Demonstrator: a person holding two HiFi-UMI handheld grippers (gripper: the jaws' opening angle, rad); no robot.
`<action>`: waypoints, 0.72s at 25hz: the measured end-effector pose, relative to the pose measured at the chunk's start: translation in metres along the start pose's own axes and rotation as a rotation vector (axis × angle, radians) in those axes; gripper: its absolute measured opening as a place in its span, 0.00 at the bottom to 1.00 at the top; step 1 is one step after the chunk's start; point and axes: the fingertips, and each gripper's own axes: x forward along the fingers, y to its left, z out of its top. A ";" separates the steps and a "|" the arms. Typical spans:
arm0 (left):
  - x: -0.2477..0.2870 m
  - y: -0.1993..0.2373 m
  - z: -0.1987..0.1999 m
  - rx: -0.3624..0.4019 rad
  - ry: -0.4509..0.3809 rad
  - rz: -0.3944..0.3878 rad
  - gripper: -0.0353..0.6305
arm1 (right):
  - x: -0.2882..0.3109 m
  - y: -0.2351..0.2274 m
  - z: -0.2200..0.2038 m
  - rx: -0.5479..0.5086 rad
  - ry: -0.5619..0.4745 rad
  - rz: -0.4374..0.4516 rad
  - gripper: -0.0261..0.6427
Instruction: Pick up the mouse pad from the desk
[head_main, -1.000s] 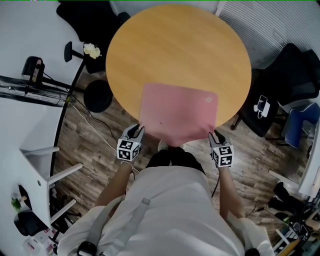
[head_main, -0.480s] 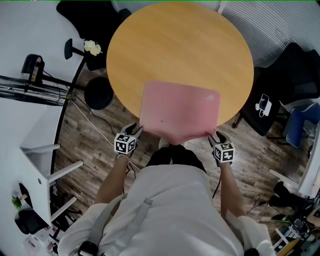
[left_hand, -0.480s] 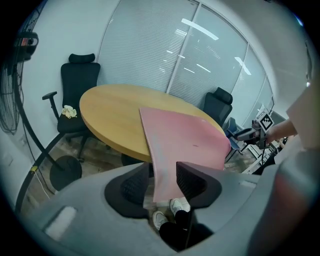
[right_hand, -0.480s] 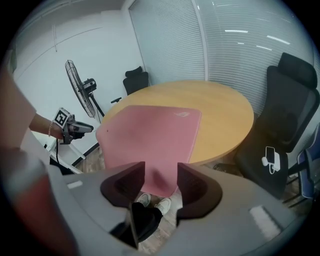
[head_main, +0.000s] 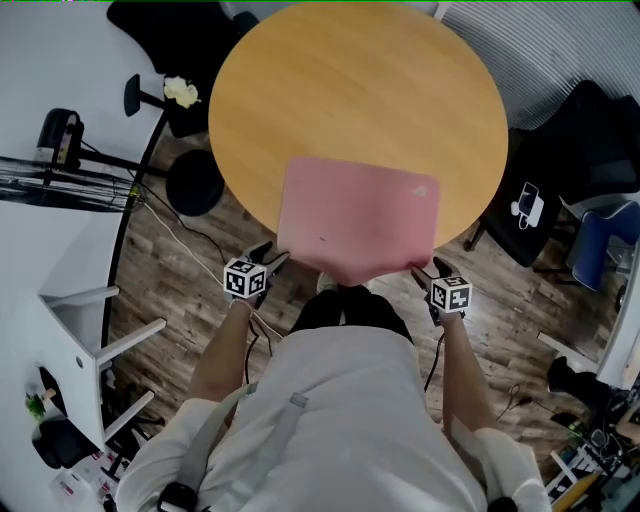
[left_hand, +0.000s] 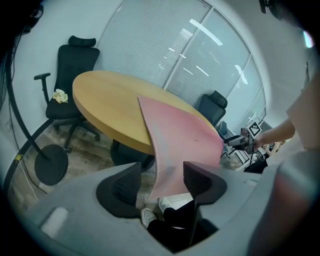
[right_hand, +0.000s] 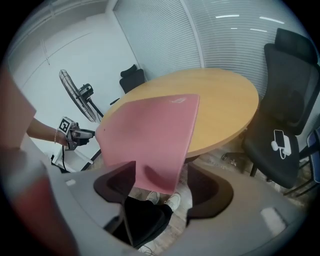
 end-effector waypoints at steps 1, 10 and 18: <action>0.002 0.000 -0.001 0.002 0.006 -0.012 0.46 | 0.001 -0.001 -0.001 0.002 0.003 0.003 0.53; 0.018 -0.004 0.004 -0.016 0.024 -0.095 0.47 | 0.016 0.000 -0.008 0.009 0.043 0.059 0.58; 0.028 -0.012 0.008 -0.012 0.030 -0.144 0.44 | 0.030 0.000 -0.008 0.037 0.070 0.121 0.53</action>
